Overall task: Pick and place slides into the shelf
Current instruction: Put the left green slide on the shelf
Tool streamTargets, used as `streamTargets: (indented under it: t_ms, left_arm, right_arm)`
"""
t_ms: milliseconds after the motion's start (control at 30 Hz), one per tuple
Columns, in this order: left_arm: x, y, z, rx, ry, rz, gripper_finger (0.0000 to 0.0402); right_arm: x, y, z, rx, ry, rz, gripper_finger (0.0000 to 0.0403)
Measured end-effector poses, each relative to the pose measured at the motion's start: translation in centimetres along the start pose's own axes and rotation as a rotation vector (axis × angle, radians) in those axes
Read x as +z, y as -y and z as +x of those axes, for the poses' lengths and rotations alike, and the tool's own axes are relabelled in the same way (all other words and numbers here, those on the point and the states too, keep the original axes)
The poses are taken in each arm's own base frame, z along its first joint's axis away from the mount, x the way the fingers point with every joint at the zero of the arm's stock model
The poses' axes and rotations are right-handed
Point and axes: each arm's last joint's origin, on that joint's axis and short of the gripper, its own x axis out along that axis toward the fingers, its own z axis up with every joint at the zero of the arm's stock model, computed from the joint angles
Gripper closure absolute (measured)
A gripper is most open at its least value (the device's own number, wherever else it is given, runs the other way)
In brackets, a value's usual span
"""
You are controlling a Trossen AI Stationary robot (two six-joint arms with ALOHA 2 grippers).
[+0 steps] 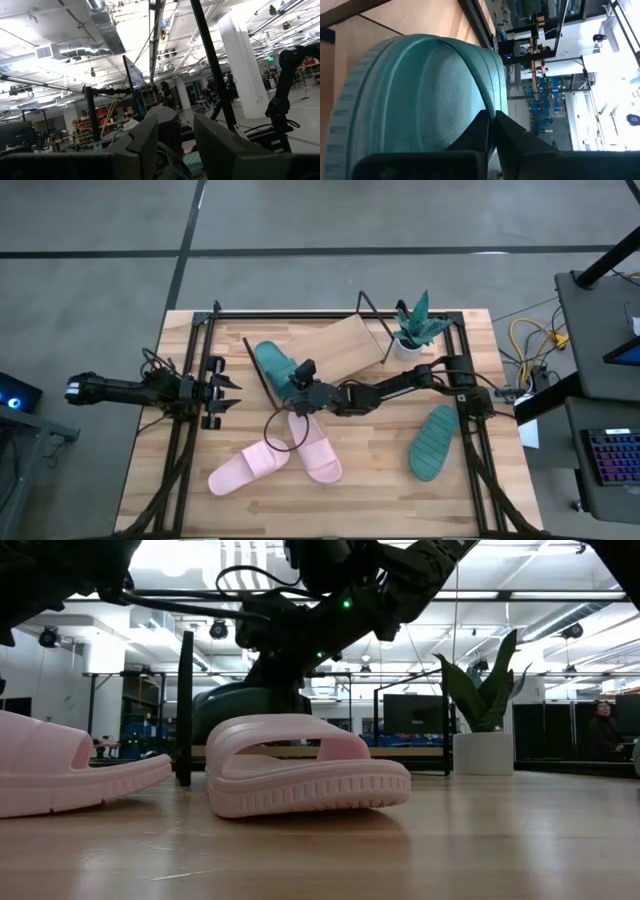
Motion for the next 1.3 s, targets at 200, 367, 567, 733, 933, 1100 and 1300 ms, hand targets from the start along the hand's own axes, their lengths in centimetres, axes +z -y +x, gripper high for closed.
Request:
streamTargets:
  t_ms: [200,367,567,733,933,1100,1300]
  left_arm:
    - [0.0,0.0,0.0,0.0,-0.001,0.0,0.0288]
    - [0.0,0.0,0.0,-0.001,-0.003,0.0,0.0288]
    - [0.0,0.0,0.0,-0.001,-0.004,0.0,0.0288]
    - [0.0,0.0,0.0,0.0,-0.004,0.0,0.0288]
    - [-0.1,0.0,0.0,-0.001,-0.005,0.0,0.0288]
    - [-0.1,0.0,0.0,-0.001,-0.006,0.0,0.0288]
    - [-0.1,0.0,0.0,-0.001,-0.007,0.0,0.0288]
  right_arm:
    - [0.0,0.0,0.0,0.002,-0.001,0.061,0.0365]
    - [-0.1,-0.1,0.0,0.012,-0.007,0.052,0.0332]
    - [-0.1,-0.4,-0.1,0.034,-0.017,0.055,0.0281]
    - [0.5,0.0,-0.3,0.038,-0.014,0.115,0.0238]
    - [1.2,0.9,-0.3,0.075,-0.041,0.2,0.0206]
    - [1.6,1.8,-0.4,0.118,-0.083,0.295,0.0202]
    - [1.8,2.1,-0.5,0.138,-0.104,0.336,0.0202]
